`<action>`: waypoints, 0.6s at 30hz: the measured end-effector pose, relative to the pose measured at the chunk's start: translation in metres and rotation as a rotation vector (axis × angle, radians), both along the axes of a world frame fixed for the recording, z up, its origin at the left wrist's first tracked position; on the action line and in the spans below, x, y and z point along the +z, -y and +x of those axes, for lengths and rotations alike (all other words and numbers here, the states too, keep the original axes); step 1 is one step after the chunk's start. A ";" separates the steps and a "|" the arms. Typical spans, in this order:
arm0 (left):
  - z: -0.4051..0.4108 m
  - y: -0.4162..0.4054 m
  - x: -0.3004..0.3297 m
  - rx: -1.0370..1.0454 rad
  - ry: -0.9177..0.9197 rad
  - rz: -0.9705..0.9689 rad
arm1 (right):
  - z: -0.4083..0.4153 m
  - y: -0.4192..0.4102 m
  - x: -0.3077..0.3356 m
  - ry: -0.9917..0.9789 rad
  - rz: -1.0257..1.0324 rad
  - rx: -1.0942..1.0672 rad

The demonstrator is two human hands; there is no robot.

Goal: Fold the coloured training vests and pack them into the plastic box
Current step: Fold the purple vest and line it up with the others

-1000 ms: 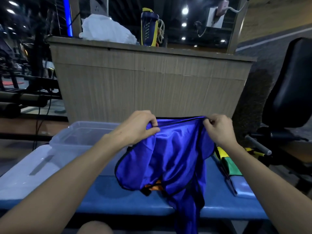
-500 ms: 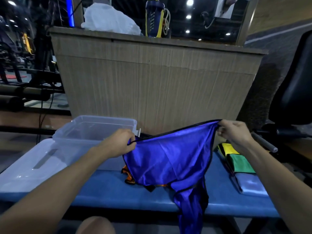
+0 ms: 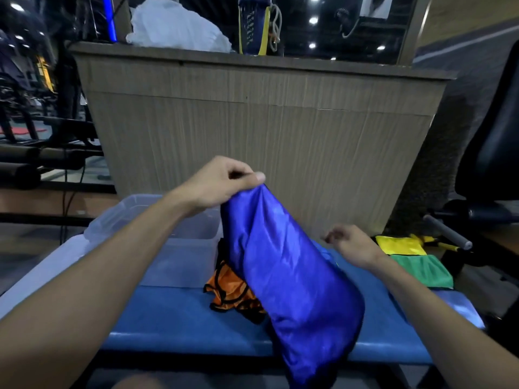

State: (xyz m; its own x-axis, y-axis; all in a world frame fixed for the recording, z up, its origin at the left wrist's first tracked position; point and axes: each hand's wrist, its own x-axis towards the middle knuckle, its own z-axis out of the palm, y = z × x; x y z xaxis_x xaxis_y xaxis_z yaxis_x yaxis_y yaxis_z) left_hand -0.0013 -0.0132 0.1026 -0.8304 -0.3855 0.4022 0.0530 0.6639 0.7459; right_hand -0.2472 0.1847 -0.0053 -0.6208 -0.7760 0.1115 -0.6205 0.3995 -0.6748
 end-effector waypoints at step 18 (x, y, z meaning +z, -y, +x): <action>0.004 -0.001 0.000 -0.008 0.061 -0.546 | 0.091 0.039 0.057 0.372 -0.499 0.567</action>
